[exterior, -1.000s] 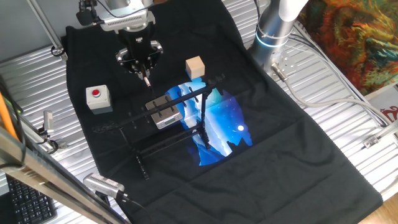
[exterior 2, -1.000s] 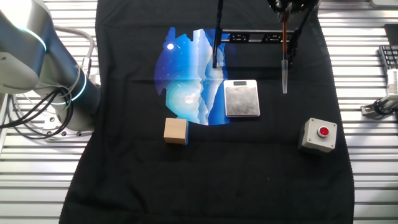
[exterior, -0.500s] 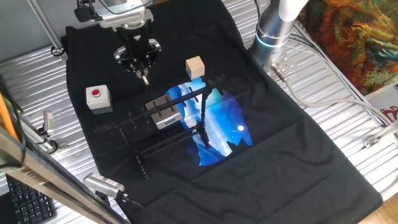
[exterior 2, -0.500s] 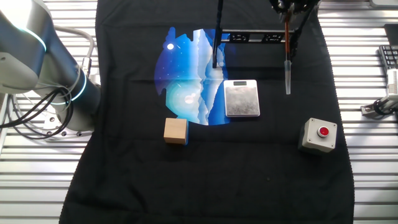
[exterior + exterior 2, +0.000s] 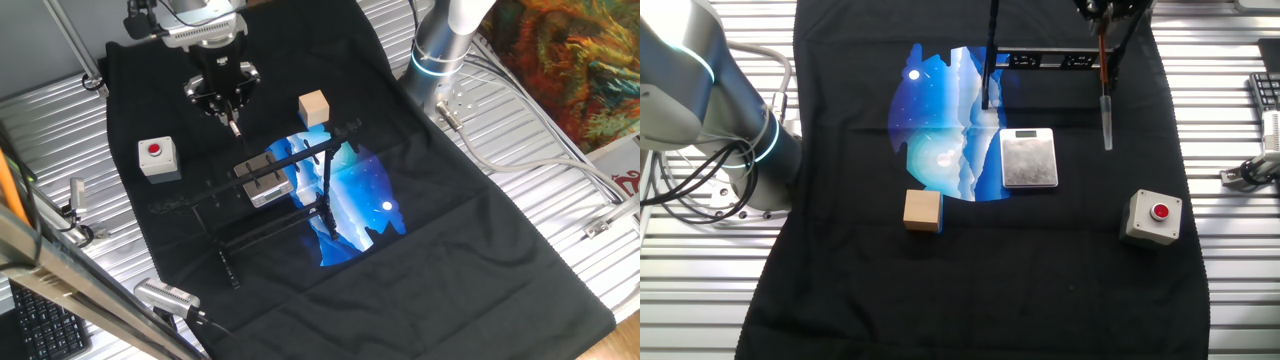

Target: Place the brush on the pen rack

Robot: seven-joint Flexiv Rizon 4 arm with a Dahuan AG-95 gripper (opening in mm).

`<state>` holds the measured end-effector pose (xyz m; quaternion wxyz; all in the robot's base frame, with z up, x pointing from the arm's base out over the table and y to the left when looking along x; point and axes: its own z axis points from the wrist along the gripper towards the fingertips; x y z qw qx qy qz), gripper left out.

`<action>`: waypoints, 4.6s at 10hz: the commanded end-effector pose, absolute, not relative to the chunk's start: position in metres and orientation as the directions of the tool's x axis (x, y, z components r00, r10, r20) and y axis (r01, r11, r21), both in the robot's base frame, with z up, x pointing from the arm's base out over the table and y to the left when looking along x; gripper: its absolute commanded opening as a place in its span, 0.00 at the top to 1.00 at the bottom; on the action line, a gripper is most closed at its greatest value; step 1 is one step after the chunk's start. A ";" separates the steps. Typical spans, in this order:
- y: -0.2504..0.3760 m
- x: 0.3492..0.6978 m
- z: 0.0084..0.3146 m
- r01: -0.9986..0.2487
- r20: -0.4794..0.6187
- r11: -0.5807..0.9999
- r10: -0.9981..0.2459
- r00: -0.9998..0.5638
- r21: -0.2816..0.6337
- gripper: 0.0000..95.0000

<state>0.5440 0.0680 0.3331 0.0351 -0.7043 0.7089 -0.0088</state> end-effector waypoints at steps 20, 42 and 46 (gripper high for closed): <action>0.067 0.544 0.332 -0.997 -0.066 -0.053 -0.996 0.057 -0.062 1.00; 0.075 0.558 0.326 -0.996 -0.074 0.037 -0.997 -0.032 -0.079 1.00; 0.078 0.561 0.323 -0.996 -0.075 0.045 -0.996 -0.039 -0.082 1.00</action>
